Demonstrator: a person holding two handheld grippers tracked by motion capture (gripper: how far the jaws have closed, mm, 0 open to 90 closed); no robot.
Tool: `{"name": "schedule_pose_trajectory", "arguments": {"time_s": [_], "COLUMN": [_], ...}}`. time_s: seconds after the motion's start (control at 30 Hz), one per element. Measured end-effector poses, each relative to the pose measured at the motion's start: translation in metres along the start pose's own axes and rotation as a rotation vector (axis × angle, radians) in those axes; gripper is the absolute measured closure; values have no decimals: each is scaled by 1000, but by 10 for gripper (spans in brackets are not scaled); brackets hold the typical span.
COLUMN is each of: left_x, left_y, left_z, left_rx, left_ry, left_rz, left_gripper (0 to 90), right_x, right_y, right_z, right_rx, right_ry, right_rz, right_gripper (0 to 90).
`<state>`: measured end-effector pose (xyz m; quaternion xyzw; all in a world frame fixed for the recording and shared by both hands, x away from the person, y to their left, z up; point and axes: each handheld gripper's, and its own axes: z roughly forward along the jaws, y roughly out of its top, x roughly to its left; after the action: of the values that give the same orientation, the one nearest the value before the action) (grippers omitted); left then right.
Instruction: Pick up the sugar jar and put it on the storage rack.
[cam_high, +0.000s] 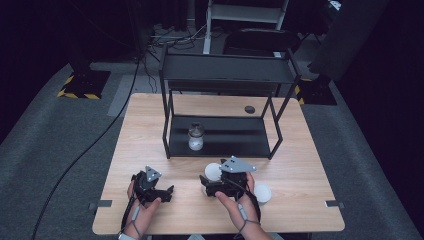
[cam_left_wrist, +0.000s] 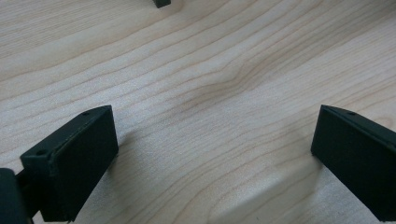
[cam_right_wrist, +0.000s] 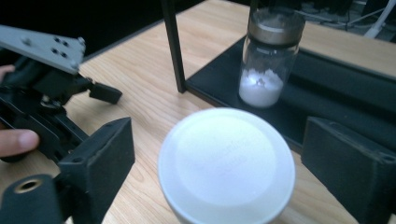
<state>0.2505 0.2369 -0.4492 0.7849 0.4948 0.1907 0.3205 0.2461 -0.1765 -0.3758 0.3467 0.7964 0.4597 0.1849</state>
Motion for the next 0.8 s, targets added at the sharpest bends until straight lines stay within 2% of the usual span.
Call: {"name": "schedule_pose_trajectory", "arguments": {"time_s": [0.3,0.4,0.43,0.53,0.8], "left_x": [0,0,0,0,0], "left_y": [0,0,0,0,0], "left_z": [0,0,0,0,0], "left_rx": [0,0,0,0,0], "left_ry": [0,0,0,0,0], "left_rz": [0,0,0,0,0], "left_gripper": [0,0,0,0,0], "right_x": [-4,-8,-9,-4,-4], "right_y": [7,10,10,16,22], "right_z": [13,16,17,16,12], "right_rx": [104,136,141,154,156], "right_ry": [1,20,25,11,14], "right_rz": [4,24,30,-1,0], "right_gripper": [240,298,313,330,332]}}
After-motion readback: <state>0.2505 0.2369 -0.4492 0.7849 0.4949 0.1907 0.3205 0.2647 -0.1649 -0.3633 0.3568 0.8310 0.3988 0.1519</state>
